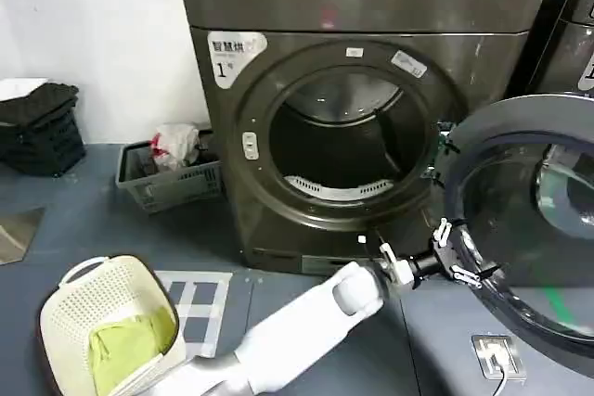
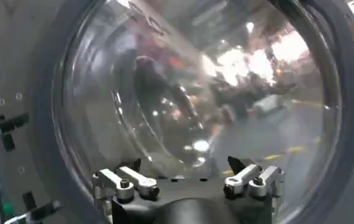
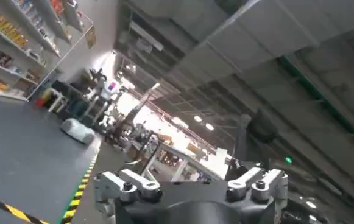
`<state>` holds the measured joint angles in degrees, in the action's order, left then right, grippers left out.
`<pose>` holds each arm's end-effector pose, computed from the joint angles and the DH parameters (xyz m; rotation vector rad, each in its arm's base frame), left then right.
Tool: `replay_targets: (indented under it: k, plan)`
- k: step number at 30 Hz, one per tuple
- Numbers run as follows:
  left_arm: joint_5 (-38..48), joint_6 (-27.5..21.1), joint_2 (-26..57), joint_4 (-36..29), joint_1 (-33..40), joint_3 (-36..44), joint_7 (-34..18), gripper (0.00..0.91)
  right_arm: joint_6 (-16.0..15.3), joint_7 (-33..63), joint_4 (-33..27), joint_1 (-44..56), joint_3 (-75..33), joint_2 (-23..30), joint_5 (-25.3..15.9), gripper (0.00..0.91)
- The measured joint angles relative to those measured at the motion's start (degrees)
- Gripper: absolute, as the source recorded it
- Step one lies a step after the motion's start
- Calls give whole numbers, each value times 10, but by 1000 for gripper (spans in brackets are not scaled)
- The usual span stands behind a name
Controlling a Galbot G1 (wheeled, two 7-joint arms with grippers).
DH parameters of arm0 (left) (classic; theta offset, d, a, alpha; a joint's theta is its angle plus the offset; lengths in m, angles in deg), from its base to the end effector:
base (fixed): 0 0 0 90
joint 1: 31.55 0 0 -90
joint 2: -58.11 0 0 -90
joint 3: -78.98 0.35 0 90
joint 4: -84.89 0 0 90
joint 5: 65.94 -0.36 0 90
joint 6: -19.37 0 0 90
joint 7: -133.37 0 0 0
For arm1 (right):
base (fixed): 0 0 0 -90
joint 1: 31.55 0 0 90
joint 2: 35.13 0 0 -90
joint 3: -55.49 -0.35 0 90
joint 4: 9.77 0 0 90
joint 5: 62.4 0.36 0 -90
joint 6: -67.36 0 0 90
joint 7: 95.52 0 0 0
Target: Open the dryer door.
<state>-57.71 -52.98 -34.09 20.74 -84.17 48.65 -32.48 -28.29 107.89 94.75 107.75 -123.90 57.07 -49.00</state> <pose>0.4310 -0.2989 -0.2947 1.5885 2.2384 0.3902 -0.2045 -0.3383 -0.1808 -2.2283 -1.6202 0.8141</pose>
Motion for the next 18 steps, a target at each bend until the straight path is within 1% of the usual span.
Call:
replay_targets:
  k: [9,18]
  plan:
    - [-3,4,0,32,23,13,4,907,1,-3,10,0,0,0,0,907]
    - [14,2,0,32,40,20,20,907,1,-5,25,-1,4,0,-1,907]
